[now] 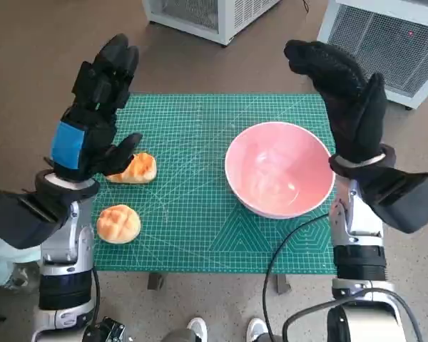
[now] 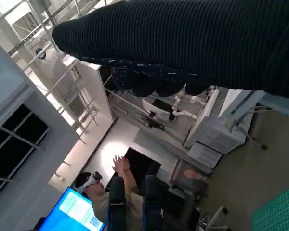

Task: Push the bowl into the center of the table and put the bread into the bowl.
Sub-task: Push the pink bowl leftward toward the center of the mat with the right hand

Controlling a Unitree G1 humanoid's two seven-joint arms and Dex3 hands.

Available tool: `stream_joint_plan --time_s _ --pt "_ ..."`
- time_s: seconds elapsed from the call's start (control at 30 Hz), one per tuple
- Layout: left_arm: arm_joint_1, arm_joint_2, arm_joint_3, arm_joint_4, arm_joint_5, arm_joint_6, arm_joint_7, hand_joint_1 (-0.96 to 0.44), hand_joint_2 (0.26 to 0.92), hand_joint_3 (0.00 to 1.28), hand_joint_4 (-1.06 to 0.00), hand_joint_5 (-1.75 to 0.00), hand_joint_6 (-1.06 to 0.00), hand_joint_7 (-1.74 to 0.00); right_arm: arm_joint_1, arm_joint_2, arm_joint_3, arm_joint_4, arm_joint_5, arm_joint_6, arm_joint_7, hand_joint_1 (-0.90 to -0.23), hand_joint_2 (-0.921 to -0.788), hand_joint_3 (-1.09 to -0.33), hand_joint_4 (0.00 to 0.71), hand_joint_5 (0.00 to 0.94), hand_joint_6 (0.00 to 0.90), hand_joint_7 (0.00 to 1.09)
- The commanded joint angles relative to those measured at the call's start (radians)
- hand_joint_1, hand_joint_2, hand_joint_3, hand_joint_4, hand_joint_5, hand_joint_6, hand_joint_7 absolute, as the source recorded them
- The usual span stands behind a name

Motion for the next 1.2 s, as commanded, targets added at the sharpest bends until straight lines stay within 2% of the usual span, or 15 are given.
stream_joint_plan --time_s 0.03,0.2,0.27,0.4,0.47,0.6,0.77,0.87,1.0,1.2 --pt "0.018 0.003 0.006 -0.005 -0.002 -0.008 -0.001 -0.83 0.921 0.44 -0.10 0.00 0.00 -0.36 0.027 -0.028 -0.022 0.046 0.015 -0.013 0.028 -0.730 -0.921 -0.790 0.170 0.012 -0.001 0.57" --pt "0.022 0.003 0.008 -0.001 -0.004 -0.012 -0.003 -0.83 0.921 0.44 -0.10 0.00 0.00 -0.35 0.008 -0.055 -0.065 0.163 0.025 -0.069 0.046 -0.726 -0.921 -0.774 0.179 0.015 -0.001 0.57" --pt "0.026 0.004 0.009 -0.002 -0.004 -0.013 -0.003 -0.83 0.921 0.44 -0.09 0.00 0.00 -0.35 -0.002 -0.064 -0.088 0.236 0.013 -0.110 0.024 -0.727 -0.921 -0.769 0.181 0.015 -0.001 0.59" --pt "0.031 0.005 0.012 -0.003 -0.008 -0.013 -0.005 -0.83 0.921 0.44 -0.09 0.00 0.00 -0.35 -0.023 -0.081 -0.120 0.371 -0.021 -0.180 -0.039 -0.735 -0.921 -0.767 0.183 0.014 -0.001 0.63" --pt "0.033 0.007 0.016 -0.001 -0.012 -0.014 -0.007 -0.83 0.921 0.45 -0.09 0.00 0.00 -0.35 -0.030 -0.094 -0.126 0.436 -0.051 -0.211 -0.087 -0.743 -0.921 -0.772 0.183 0.013 -0.001 0.63" --pt "0.035 0.008 0.021 0.002 -0.013 -0.015 -0.008 -0.83 0.921 0.45 -0.09 0.00 0.00 -0.34 -0.038 -0.117 -0.129 0.540 -0.099 -0.243 -0.167 -0.746 -0.921 -0.787 0.178 0.009 -0.001 0.59" --pt "0.035 0.006 0.025 0.008 -0.014 -0.016 -0.009 -0.83 0.921 0.45 -0.09 0.00 0.00 -0.32 -0.039 -0.139 -0.123 0.635 -0.153 -0.223 -0.257 -0.719 -0.921 -0.835 0.156 0.002 -0.001 0.52" --pt "0.037 0.004 0.025 0.003 -0.013 -0.013 -0.006 -0.83 0.921 0.45 -0.09 0.00 0.00 -0.31 -0.037 -0.145 -0.121 0.672 -0.168 -0.191 -0.287 -0.710 -0.921 -0.872 0.142 0.001 -0.001 0.49" --pt "0.038 0.003 0.027 0.004 -0.009 -0.013 -0.003 -0.83 0.921 0.45 -0.09 0.00 0.00 -0.31 -0.029 -0.139 -0.127 0.700 -0.168 -0.146 -0.292 -0.706 -0.921 -0.899 0.134 0.000 -0.001 0.47" --pt "0.044 0.002 0.027 0.001 -0.007 -0.014 -0.001 -0.83 0.921 0.45 -0.09 0.00 0.00 -0.31 -0.018 -0.114 -0.143 0.726 -0.147 -0.070 -0.280 -0.708 -0.921 -0.920 0.122 0.000 -0.001 0.46"
